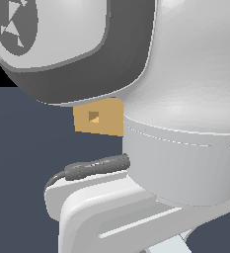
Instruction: Insert the peg into the horizontal hole in a box.
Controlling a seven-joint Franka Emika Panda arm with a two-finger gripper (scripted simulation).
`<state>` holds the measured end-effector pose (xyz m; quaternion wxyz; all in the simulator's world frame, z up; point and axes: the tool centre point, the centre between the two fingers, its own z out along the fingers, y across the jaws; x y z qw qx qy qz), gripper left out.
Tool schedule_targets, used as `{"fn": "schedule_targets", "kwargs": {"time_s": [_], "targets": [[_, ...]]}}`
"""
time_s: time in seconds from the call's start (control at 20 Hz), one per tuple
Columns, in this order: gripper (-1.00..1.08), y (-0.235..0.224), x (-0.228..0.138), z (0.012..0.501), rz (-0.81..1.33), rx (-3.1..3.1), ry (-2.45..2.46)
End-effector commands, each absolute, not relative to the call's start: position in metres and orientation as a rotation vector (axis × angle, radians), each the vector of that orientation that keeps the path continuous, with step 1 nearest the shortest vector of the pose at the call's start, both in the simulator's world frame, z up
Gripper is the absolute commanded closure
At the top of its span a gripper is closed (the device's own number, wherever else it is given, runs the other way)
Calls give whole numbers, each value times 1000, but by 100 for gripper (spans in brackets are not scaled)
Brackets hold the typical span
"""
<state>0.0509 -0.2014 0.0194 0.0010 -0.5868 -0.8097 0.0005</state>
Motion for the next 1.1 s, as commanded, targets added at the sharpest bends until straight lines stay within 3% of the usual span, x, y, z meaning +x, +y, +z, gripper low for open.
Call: {"fn": "schedule_targets", "kwargs": {"time_s": [0.0, 1.05], "targets": [[108, -198, 48, 21, 0, -1853, -2536], [108, -127, -36, 39, 0, -2112, -2325]]}}
